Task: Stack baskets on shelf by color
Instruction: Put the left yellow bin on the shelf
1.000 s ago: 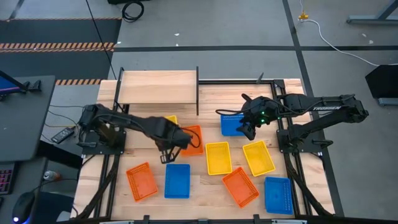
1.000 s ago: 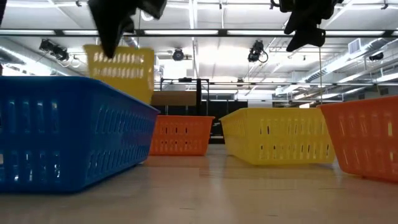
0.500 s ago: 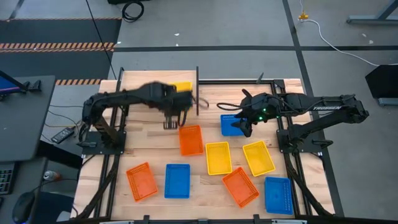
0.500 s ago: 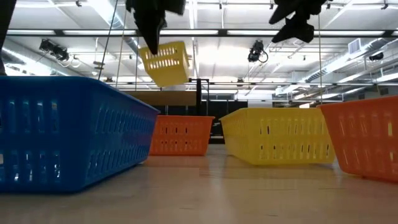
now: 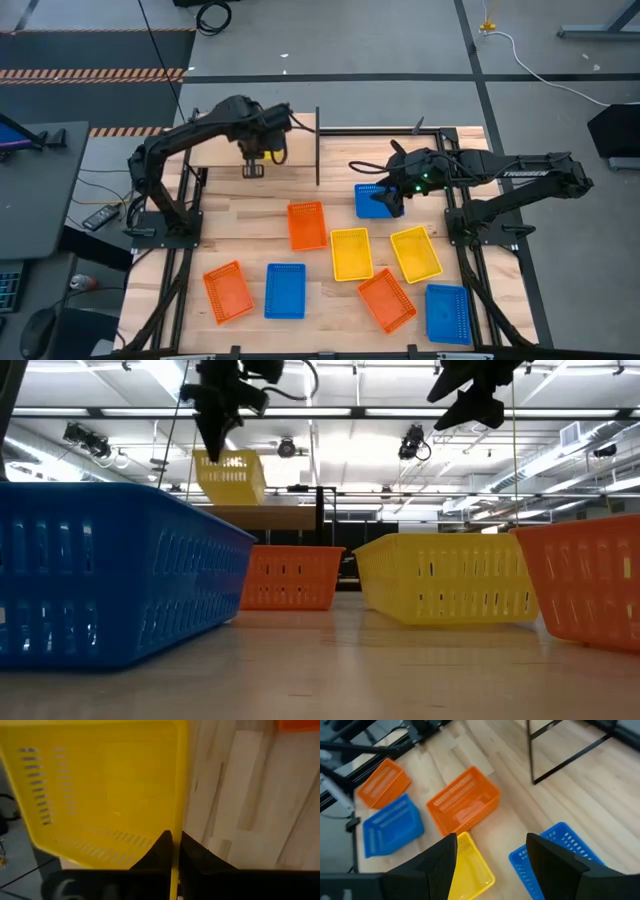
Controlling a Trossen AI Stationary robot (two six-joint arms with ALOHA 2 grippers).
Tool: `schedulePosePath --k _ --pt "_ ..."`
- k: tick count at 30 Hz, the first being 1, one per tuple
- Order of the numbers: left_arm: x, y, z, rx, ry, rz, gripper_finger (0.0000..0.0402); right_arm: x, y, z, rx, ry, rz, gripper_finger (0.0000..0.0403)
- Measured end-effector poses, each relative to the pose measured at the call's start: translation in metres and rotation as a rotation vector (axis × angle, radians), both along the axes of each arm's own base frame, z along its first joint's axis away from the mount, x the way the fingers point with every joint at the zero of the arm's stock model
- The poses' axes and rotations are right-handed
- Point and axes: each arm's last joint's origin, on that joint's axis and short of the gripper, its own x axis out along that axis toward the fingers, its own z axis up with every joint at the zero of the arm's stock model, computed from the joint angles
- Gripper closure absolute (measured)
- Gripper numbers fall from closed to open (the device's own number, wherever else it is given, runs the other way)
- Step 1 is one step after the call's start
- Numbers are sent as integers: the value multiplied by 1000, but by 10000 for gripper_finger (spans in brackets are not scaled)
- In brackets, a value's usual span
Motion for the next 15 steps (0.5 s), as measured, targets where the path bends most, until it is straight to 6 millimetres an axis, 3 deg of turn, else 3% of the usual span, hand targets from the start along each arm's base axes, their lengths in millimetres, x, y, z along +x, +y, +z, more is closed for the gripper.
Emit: schedulePosePath --k 9,15 --pt "-27 13 17 -39 -82 38 387 0 -2 0 -49 0 -55 159" --pt "-45 29 9 -73 -80 146 387 0 -2 0 -53 0 -58 159"
